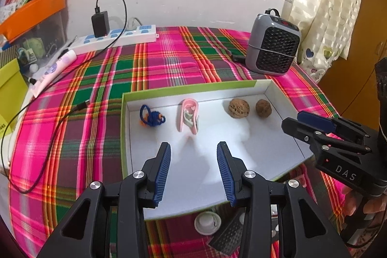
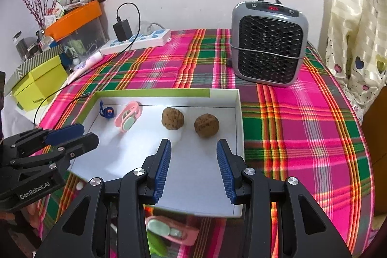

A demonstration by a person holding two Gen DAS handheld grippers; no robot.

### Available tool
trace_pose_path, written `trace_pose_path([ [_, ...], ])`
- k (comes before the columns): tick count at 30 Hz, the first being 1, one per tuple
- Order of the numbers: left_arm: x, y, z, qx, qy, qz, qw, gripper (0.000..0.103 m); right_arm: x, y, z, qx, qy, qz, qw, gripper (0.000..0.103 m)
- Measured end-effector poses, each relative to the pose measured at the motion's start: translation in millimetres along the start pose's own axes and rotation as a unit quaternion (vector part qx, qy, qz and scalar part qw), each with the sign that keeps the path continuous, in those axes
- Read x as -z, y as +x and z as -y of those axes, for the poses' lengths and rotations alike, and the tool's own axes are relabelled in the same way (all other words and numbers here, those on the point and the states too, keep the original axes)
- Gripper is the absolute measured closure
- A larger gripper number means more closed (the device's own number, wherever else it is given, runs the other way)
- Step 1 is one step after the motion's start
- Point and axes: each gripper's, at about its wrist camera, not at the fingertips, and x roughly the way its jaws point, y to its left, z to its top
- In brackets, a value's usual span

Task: Organize objects
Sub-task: 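Withdraw both tools from the tray toward the remaining items on the table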

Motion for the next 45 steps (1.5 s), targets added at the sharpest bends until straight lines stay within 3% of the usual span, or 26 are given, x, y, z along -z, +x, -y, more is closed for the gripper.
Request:
trace_pose_path([
  [24,46.2,-39.1,3.8,0.033,0.002,0.018,0.9993,0.064,50.1,-43.2,-6.7,-0.019,0.012,0.024,0.999,0.062],
  [45,68.5,-24.8,23.1,0.068,0.042,-0.008,0.9967,0.064,81.1,-51.1,-12.2,-0.026,0.004,0.012,1.0,0.062],
])
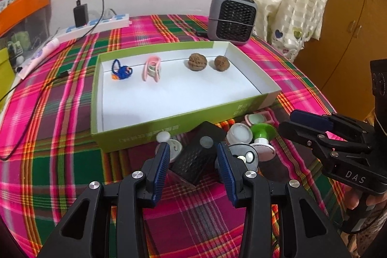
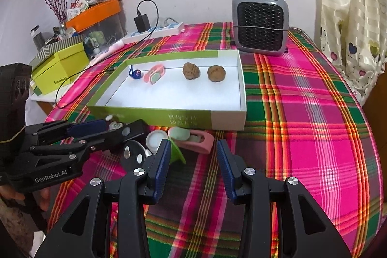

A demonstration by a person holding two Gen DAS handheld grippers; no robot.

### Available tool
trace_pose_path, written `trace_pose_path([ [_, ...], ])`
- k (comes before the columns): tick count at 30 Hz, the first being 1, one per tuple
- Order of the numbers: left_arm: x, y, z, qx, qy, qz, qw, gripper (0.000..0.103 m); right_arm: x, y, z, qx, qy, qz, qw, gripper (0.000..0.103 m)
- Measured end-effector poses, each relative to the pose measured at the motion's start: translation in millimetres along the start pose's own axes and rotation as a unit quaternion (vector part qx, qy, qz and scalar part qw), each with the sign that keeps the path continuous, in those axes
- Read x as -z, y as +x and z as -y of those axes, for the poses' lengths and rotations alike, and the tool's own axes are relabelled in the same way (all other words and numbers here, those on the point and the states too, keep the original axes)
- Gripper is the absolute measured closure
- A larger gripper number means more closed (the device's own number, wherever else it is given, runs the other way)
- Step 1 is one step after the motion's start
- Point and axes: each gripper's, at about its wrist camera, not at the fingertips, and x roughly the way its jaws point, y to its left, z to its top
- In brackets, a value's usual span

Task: Organize objects
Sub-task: 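Withdraw both tools from the tray toward the remaining items on the table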

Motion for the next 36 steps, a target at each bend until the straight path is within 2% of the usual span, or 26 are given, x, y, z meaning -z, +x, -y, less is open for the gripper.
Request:
trace_pose_path([
  [11,1.2,3.4,6.4,0.02,0.008,-0.004,0.9998,0.064,2.3,-0.3,1.9,-0.001,0.005,-0.001,1.0,0.062],
  [20,3.9,6.3,7.7,0.022,0.005,-0.01,0.9997,0.064,5.8,-0.1,2.9,-0.008,0.005,-0.008,1.0,0.062],
  [29,2.7,15.6,7.4,0.028,-0.016,-0.017,0.9993,0.064,8.2,0.1,1.3,-0.009,0.001,-0.012,1.0,0.062],
  [32,3.4,16.1,6.5,0.03,-0.02,-0.016,0.9992,0.067,8.6,0.0,1.9,-0.009,0.002,-0.011,1.0,0.062],
  [36,5.0,17.8,4.1,0.018,-0.025,-0.02,0.9993,0.077,8.2,-0.1,0.0,-0.013,0.0,-0.012,1.0,0.062],
])
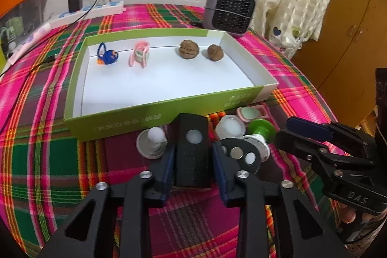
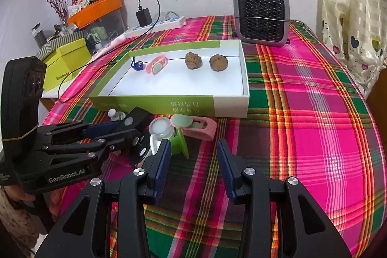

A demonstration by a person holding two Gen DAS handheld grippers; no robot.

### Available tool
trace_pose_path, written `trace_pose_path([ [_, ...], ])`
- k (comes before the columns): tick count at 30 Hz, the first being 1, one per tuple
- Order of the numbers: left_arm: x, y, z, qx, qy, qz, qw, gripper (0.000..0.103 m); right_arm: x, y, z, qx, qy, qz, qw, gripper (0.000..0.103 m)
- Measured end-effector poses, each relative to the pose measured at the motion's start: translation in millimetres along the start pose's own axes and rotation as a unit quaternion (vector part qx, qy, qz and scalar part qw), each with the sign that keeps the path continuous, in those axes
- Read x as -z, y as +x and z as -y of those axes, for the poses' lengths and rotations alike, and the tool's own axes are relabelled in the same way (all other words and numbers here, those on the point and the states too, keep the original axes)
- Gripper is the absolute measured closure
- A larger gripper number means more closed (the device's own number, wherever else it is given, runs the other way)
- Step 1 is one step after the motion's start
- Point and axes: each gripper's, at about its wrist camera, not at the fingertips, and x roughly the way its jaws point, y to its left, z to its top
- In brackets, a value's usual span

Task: Organize objects
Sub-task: 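Withdraw both tools from the tray toward the remaining items on the table, then grasp the black rectangular box with the left tool while the right tool grasps the green-white spool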

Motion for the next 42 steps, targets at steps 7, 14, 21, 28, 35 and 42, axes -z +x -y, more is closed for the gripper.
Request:
trace_pose_path([
  [7,3.3,-2.2,0.2,-0.004,0.0,0.002,1.0,0.077,0.8,-2.5,-5.8,-0.014,-0.016,0.006,1.0,0.062],
  [14,9.8,-8.6,-7.5,-0.005,-0.011,0.005,0.9999,0.077,1.1,2.4,-17.3,-0.014,-0.049,0.0,0.999,0.062],
  [21,14.5,-14.4,-12.5,-0.007,-0.013,0.005,0.9999,0.077,-0.2,9.9,-21.0,-0.001,-0.062,-0.007,0.998,0.05],
  [28,15.4,-14.8,-13.9,-0.004,-0.014,0.008,0.9999,0.077,-1.8,15.4,-12.8,0.01,-0.049,-0.015,0.999,0.05],
  [35,15.2,-14.3,-15.5,0.002,-0.014,0.009,0.9999,0.077,-3.9,21.3,-17.0,0.016,-0.066,-0.022,0.997,0.05],
  [42,14.2,-13.5,-17.1,0.009,-0.006,0.005,0.9999,0.076,-5.1,28.9,-24.3,0.018,-0.077,-0.029,0.996,0.064],
])
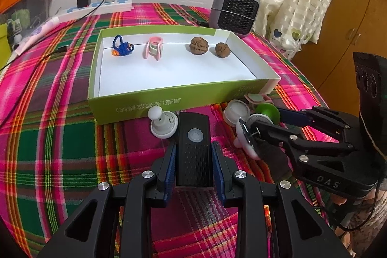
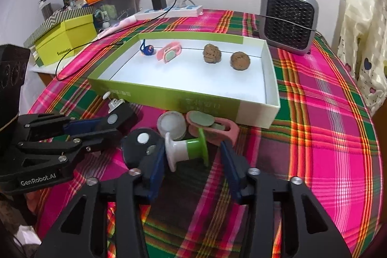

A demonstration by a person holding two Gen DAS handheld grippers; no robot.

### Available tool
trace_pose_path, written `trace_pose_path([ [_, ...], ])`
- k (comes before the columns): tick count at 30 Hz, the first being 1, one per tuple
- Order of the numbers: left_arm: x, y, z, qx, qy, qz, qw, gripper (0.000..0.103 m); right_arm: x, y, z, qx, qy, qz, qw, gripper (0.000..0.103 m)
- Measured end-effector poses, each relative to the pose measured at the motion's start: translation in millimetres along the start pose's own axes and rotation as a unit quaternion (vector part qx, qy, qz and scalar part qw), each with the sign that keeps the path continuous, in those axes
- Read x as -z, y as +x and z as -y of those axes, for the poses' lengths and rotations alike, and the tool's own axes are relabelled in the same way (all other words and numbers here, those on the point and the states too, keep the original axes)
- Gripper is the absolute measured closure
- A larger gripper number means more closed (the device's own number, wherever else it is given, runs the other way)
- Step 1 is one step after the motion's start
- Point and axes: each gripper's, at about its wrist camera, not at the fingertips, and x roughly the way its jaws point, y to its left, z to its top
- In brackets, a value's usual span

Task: Organize objects
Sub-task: 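Grasp the black rectangular box with the left tool while the right tool grasps the green-white spool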

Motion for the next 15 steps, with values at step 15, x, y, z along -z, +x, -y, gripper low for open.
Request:
trace_pose_path([
  [15,-2.4,2.8,13.0,-0.038,0.034,-0.018,0.9985,0.073,13.2,-8.5,11.0,0.011,0.06,0.015,0.998,0.069],
])
